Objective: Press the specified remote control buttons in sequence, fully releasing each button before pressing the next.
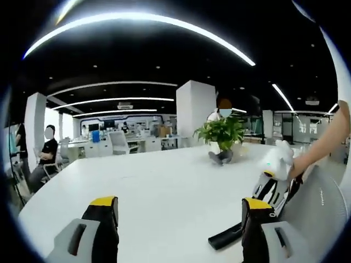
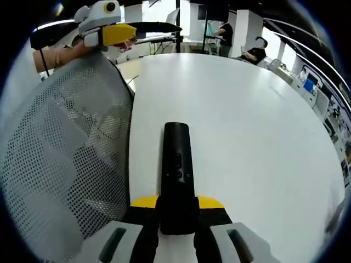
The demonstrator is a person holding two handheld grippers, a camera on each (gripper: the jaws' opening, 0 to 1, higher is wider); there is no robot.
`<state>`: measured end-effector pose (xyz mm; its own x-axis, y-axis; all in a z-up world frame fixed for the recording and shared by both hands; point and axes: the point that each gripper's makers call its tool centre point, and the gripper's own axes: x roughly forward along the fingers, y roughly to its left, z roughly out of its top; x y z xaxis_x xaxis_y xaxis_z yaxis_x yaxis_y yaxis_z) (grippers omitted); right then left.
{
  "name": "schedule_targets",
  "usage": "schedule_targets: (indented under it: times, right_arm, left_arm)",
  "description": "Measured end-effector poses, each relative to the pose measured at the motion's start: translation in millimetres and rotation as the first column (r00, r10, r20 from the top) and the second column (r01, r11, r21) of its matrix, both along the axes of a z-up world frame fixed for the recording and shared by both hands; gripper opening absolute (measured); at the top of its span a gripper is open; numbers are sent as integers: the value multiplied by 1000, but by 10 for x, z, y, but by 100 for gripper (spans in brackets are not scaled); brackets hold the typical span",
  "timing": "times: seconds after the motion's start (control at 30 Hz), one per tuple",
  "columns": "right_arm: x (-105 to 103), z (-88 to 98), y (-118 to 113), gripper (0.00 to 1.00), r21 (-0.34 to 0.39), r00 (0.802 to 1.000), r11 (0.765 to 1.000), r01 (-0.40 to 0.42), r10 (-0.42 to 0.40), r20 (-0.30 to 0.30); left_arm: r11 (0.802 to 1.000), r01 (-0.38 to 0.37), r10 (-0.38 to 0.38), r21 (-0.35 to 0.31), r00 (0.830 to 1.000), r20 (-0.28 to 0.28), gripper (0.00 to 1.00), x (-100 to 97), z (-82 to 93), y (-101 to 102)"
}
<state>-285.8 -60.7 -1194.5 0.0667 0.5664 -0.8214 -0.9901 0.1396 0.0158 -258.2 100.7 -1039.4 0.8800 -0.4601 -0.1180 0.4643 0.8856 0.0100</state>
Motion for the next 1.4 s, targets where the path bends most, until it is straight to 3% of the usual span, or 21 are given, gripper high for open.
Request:
schedule_targets:
  times: [0.13,0.73,1.4]
  right_arm:
    - [27,4,7,21,-17,999,1000,3,-4,-33]
    - [406,-23,-97,21,-117,1000,993,-10,11,10]
    - [784,-17,-162,21,-143,1000,989,30,-31,-2]
  left_arm:
    - [1000,-8,8,-19,1000,20,98,4,43,17]
    - [1000,-7,6,-28,999,-35,96,11,-46,19]
    - [1000,3,-3,-14,998,-57,94,-7,-98,7]
